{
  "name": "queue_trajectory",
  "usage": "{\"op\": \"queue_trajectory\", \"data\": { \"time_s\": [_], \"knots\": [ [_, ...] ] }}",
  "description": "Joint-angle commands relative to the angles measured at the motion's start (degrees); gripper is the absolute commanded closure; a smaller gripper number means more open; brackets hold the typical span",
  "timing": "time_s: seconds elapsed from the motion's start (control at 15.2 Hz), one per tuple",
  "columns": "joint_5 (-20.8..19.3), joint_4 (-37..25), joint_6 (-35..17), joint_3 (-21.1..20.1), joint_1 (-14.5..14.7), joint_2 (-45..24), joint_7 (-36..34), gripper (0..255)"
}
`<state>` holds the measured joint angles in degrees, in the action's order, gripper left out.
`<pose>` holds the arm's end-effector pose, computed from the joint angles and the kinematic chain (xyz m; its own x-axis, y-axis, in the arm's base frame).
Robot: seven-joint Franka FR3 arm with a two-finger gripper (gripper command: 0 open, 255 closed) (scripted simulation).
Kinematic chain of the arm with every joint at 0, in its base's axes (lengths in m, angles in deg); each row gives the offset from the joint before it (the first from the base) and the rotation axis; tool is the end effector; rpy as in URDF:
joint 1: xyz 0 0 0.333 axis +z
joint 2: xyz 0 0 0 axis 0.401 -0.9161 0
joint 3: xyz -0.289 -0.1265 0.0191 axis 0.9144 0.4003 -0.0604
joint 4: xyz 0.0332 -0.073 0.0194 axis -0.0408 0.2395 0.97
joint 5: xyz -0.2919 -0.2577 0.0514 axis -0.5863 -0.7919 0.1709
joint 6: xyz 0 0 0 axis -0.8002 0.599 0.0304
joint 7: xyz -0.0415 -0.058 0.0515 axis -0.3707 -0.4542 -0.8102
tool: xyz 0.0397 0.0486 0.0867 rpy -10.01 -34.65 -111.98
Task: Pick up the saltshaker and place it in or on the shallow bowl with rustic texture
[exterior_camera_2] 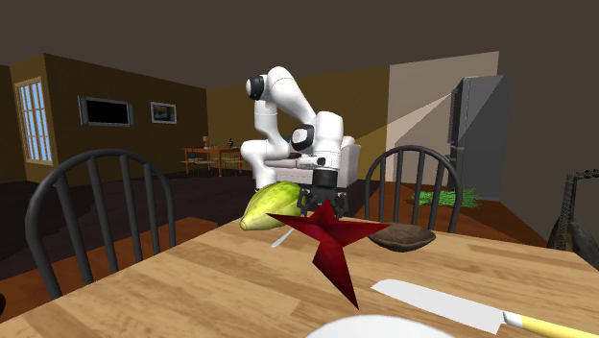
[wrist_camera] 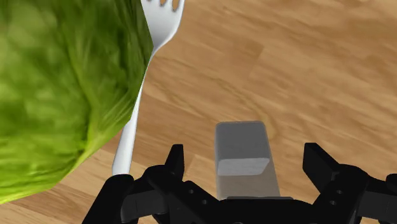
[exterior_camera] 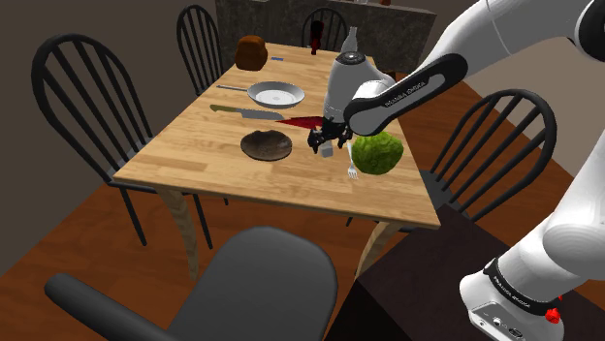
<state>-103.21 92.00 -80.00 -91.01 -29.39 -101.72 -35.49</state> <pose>0.5749 0.0909 0.2974 0.9235 -0.3075 0.2292 -0.3346 -0.9381 0.0898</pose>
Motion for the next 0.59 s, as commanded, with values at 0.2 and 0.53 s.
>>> {"op": "queue_trajectory", "data": {
  "time_s": [0.2, 0.53],
  "knots": [
    [-0.07, -0.01, -0.09, 0.03, 0.01, -0.09, -0.04, 0],
    [-0.06, 0.0, -0.08, 0.03, 0.01, -0.08, -0.04, 255]
  ]
}}
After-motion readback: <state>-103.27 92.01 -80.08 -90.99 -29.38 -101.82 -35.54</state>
